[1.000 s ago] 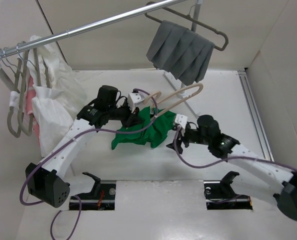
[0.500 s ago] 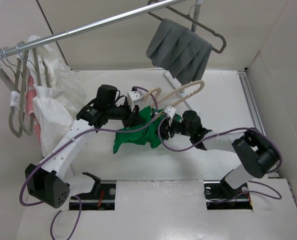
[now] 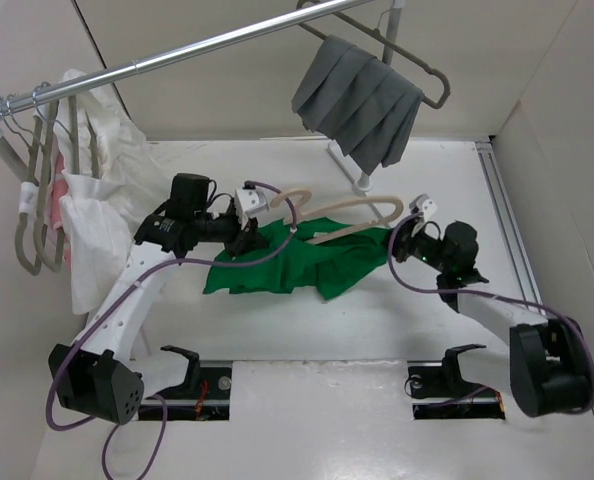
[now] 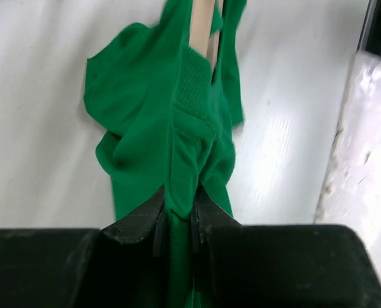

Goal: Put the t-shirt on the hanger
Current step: Place tshirt on hanger

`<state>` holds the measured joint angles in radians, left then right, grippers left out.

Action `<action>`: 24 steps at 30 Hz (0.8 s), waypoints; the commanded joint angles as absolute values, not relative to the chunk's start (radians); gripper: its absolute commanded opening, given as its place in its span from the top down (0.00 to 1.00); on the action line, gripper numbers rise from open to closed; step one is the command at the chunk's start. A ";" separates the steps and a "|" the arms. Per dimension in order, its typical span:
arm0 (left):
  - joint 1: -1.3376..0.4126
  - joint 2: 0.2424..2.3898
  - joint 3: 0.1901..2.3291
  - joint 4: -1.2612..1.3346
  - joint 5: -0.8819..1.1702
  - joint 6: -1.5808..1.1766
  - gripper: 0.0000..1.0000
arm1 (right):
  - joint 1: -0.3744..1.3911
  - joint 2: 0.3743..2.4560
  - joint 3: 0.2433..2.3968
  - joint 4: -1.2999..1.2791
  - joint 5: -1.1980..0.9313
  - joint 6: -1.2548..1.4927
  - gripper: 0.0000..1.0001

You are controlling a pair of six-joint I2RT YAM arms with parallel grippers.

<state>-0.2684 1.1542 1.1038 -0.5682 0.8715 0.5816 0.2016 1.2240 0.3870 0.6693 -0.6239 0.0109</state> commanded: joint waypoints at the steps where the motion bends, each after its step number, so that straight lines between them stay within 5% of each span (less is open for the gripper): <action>1: -0.238 1.103 1.088 -0.634 0.803 0.834 1.00 | 0.039 1.151 0.393 0.438 -0.633 -0.027 1.00; 8: -0.238 1.094 1.017 -0.611 0.571 1.015 1.00 | -0.143 1.075 0.489 0.192 -0.765 -0.115 1.00; 18: -0.238 1.101 0.925 -0.445 0.319 1.023 1.00 | -0.155 1.066 0.675 0.002 -0.946 -0.208 1.00; 24: -0.238 1.134 0.916 -0.410 0.253 1.017 1.00 | -0.155 1.101 0.869 -0.380 -1.003 -0.475 1.00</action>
<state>-0.2962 1.1320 0.9287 -0.3996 0.5800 1.0222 -0.0738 1.0885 0.7506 -0.1810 -1.0306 -0.3016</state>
